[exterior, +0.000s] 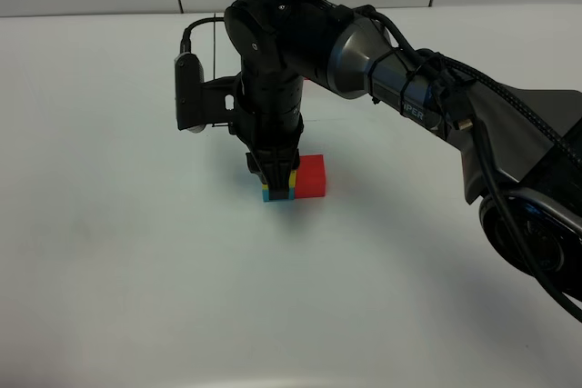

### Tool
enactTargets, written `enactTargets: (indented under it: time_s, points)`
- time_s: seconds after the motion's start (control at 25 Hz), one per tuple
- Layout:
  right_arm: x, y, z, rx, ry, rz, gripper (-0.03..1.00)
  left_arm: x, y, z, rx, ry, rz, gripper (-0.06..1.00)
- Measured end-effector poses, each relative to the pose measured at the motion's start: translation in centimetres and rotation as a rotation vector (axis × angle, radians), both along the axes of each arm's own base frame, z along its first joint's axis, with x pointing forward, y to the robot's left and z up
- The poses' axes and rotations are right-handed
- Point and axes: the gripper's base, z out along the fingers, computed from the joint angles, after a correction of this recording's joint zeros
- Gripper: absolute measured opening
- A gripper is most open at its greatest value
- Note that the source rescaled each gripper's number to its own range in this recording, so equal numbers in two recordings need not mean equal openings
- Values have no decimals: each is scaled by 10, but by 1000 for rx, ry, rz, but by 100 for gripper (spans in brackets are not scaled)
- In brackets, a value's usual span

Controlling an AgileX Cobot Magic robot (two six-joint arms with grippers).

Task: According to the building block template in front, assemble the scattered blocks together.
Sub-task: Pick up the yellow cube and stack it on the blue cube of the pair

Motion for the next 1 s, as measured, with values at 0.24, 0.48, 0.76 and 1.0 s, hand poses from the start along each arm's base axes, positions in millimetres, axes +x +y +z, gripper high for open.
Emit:
enactTargets:
  time_s: [0.24, 0.48, 0.76, 1.0]
  points:
    - [1, 1, 0, 9, -8, -12, 1, 0, 0, 0, 0, 0, 0, 76]
    - [3, 0, 0, 20, -18, -22, 1, 0, 0, 0, 0, 0, 0, 76]
    - [6, -3, 1, 23, -20, -24, 1, 0, 0, 0, 0, 0, 0, 76]
    - [9, -4, 0, 33, -27, -19, 1, 0, 0, 0, 0, 0, 0, 76]
